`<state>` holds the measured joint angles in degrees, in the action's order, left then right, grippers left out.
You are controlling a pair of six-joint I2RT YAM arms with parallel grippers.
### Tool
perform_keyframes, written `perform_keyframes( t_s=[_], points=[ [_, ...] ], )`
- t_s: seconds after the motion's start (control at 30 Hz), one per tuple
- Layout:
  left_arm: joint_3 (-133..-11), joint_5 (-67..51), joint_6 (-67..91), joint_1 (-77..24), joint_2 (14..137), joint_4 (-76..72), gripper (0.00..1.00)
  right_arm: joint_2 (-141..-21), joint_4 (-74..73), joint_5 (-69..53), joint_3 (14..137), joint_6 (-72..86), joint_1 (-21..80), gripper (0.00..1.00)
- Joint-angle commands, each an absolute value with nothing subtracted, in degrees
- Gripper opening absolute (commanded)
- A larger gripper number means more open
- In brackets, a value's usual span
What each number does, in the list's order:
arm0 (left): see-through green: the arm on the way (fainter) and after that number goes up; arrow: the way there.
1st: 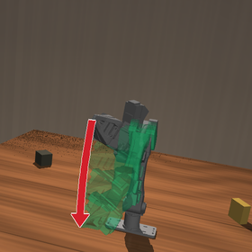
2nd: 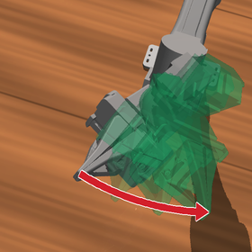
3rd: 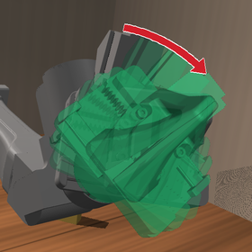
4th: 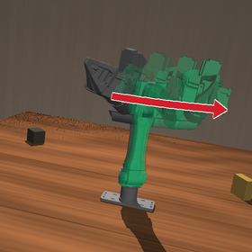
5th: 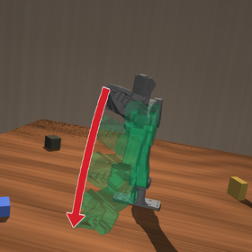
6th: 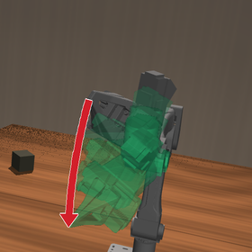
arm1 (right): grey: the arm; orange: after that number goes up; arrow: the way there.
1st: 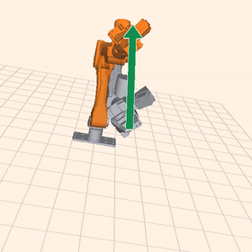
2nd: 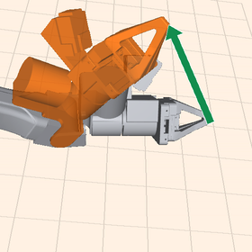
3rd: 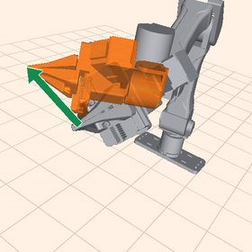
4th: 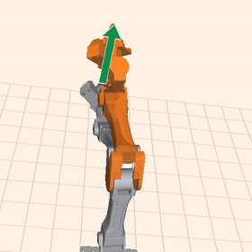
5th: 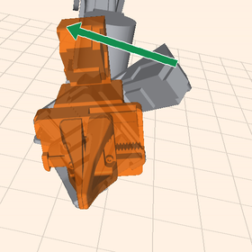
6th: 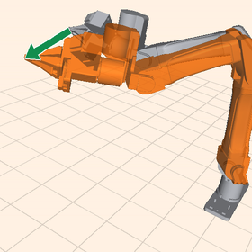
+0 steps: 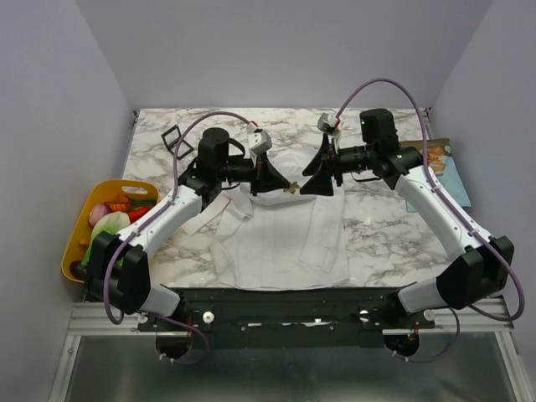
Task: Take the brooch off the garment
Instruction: Place the brooch in the brooch box.
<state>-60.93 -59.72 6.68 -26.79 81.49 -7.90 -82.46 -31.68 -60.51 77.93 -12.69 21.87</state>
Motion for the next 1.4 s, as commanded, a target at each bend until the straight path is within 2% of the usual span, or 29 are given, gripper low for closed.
perform_keyframes(
  t_s=[0.0,0.03,0.1,0.47,0.67,0.93,1.13,1.37],
  points=[
    [-63.01,-51.34,0.27,-25.84,78.40,-1.15,0.00,-79.46,-31.64,-56.61,77.17,-14.32,20.48,0.87],
    [-63.37,-49.94,-1.30,-25.58,78.22,-0.36,0.00,-79.19,-31.55,-56.25,77.08,-14.50,20.39,0.89],
    [-64.15,-46.42,-3.33,-25.14,77.61,1.84,0.00,-78.84,-31.12,-55.64,76.64,-14.15,19.86,0.99],
    [-68.29,-23.66,-17.48,-24.08,77.43,11.34,0.00,-77.78,-29.36,-48.78,75.41,-14.15,19.60,1.00],
    [-68.55,-10.32,-22.49,-22.94,77.70,11.08,0.00,-77.34,-29.18,-48.52,75.24,-13.98,19.51,1.00],
    [-68.29,1.48,-28.21,-21.71,78.75,10.02,0.00,-76.46,-28.30,-49.04,74.53,-13.36,19.51,1.00],
    [-64.78,12.98,-32.95,-21.36,80.94,5.11,0.00,-76.55,-28.21,-49.57,74.44,-12.83,19.60,1.00],
    [-64.77,19.95,-32.71,-17.58,86.65,3.68,0.00,-76.03,-28.12,-49.92,74.27,-12.66,19.60,1.00]
  ],
)
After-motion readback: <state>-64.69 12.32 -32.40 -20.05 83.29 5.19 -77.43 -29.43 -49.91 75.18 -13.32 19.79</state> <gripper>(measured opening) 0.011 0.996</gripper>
